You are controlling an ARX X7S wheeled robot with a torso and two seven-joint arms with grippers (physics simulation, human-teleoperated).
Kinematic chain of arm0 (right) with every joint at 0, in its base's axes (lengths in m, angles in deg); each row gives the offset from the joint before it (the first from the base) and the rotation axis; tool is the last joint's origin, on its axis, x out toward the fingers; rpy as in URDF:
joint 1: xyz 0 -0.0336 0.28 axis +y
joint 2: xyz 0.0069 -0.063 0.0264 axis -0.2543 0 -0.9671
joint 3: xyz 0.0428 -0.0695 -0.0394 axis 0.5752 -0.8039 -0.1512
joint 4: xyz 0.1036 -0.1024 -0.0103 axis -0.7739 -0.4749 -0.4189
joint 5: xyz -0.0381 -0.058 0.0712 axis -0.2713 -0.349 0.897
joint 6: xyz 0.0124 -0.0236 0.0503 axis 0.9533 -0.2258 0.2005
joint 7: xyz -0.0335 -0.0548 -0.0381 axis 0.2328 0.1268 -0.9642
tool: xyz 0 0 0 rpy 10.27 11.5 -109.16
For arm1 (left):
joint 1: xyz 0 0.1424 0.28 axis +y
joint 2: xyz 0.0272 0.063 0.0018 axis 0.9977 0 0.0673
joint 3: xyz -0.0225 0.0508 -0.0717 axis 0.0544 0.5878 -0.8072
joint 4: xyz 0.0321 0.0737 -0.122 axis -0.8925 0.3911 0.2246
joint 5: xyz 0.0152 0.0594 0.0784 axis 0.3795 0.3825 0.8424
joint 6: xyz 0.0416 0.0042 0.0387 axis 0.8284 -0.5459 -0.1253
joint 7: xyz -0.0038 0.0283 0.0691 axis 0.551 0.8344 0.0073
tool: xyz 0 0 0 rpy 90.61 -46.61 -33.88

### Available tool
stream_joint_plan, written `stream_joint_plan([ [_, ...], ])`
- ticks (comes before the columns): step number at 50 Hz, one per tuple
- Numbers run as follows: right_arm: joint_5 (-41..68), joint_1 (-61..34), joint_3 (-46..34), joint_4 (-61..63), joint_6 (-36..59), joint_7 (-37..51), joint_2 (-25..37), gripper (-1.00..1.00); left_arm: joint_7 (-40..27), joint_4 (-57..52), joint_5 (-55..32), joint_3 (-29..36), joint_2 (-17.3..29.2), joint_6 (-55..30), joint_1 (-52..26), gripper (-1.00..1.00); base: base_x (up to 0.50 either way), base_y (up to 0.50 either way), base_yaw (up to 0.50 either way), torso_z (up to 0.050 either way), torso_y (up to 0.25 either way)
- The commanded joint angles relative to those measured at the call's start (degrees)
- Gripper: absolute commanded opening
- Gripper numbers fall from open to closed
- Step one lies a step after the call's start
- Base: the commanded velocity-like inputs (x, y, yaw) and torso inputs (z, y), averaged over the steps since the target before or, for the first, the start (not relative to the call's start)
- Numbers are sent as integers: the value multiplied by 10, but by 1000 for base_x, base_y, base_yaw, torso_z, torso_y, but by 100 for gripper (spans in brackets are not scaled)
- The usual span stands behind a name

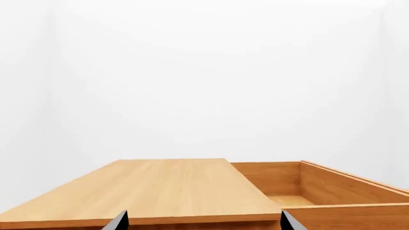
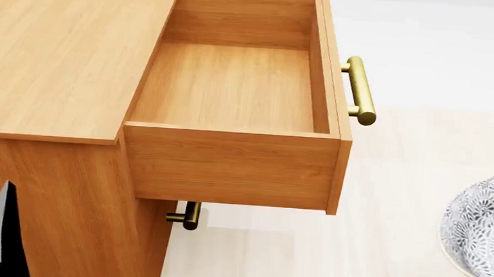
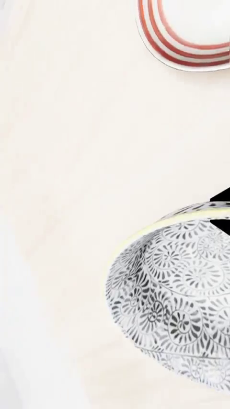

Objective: Put the bowl on top of the cabinet.

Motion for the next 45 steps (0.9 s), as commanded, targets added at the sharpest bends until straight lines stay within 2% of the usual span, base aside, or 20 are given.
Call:
stream_joint_plan([
  [1,32,-75,26,42,76,62,13,-100,-7,-15,-13,-4,7,-5,-5,100,0,0,0,0,0],
  [8,42,-144,24,48,116,95,21,-100,-14,-24,-22,-4,12,-9,-8,100,0,0,0,0,0],
  [11,39,-182,-5,44,138,98,32,-100,-17,-27,-24,-1,13,-12,-11,100,0,0,0,0,0],
  [17,37,-309,-31,10,184,139,27,-100,-25,-35,-32,1,21,-13,-16,100,0,0,0,0,0],
  [21,18,-400,-106,-27,187,129,18,-100,-34,-38,-34,7,27,-9,-20,100,0,0,0,0,0],
  [25,7,-483,-145,-105,182,112,-23,-100,-57,-41,-42,29,48,1,-33,100,0,0,0,0,0],
  [28,-23,-542,-204,-158,152,81,-50,-100,-77,-41,-49,48,61,9,-48,100,0,0,0,0,0],
  [34,-49,-623,-236,-276,83,20,-111,-100,-87,-37,-49,67,67,20,-55,100,0,0,0,0,0],
  [36,-56,-644,-226,-323,53,21,-131,-100,-91,-38,-51,70,70,22,-59,100,0,0,0,0,0],
  [39,-85,-686,-264,-391,12,-29,-161,-100,-96,-37,-53,75,74,25,-62,100,0,0,0,0,0],
  [40,-88,-700,-265,-420,2,-40,-170,-100,-99,-39,-56,76,77,25,-66,100,0,0,0,0,0],
  [41,-75,-707,-229,-447,-26,-12,-175,-100,-102,-40,-58,78,80,27,-69,100,0,0,0,0,0],
  [42,-50,-725,-198,-486,-43,-41,-187,-100,-105,-40,-60,78,86,36,-69,100,0,0,0,0,0],
  [44,-64,-743,-213,-517,-49,-59,-198,-100,-112,-40,-64,82,94,44,-73,100,0,0,0,0,0],
  [45,-48,-753,-189,-535,-61,-55,-202,-100,-115,-40,-63,86,97,47,-75,100,0,0,0,0,0],
])
